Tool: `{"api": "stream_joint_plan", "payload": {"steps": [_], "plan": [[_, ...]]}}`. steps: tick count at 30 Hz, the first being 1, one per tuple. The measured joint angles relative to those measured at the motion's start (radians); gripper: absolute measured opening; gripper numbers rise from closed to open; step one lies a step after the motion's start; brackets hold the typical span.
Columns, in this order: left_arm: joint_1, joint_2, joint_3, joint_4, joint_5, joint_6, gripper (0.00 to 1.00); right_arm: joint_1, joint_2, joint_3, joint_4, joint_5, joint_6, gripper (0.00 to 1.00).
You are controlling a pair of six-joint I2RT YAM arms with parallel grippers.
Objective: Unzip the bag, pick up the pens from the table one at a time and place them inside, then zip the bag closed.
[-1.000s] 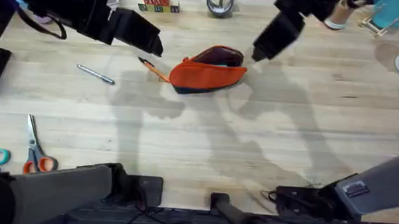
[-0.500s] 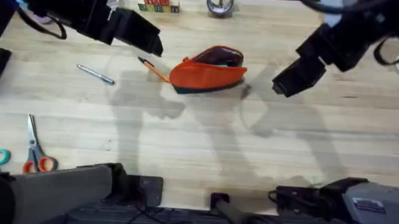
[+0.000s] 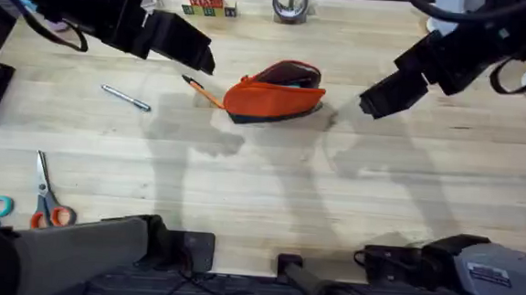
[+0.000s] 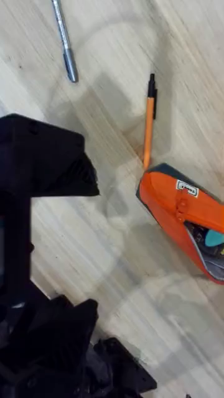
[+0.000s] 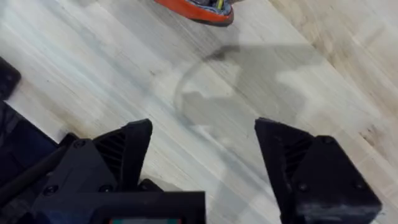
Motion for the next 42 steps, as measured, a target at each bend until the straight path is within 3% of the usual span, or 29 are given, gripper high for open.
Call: {"api": "stream_joint_plan", "payload": {"steps": [3, 6, 11, 18, 21, 28, 32, 42], "plan": [[0.0, 0.0, 0.0, 0.003, 0.0, -0.007, 0.994, 0.0, 0.001, 0.0, -0.001, 0.0, 0.0, 0.997], [0.0, 0.0, 0.0, 0.033, -0.023, -0.078, 0.995, 0.0, 0.001, 0.0, -0.001, 0.0, 0.0, 0.998], [-0.015, 0.0, 0.0, 0.106, -0.152, -0.325, 0.995, 0.0, 0.001, 0.0, -0.001, 0.0, 0.0, 0.998], [-0.112, 0.0, 0.0, 0.15, -0.375, -0.702, 0.993, 0.0, 0.001, 0.0, -0.001, 0.0, 0.0, 0.998], [-0.136, 0.006, 0.0, 0.181, -0.413, -0.806, 0.993, 0.0, 0.001, 0.0, -0.004, 0.0, 0.0, 0.998], [-0.135, 0.106, 0.0, 0.223, -0.445, -1.043, 0.993, 0.0, 0.001, 0.0, -0.006, 0.0, 0.0, 0.998], [-0.135, 0.192, 0.0, 0.224, -0.445, -1.137, 0.993, 0.0, 0.001, 0.0, -0.007, 0.0, 0.0, 0.998], [-0.135, 0.389, 0.0, 0.237, -0.437, -1.29, 0.995, 0.0, 0.001, 0.0, -0.008, 0.0, 0.0, 0.997]]}}
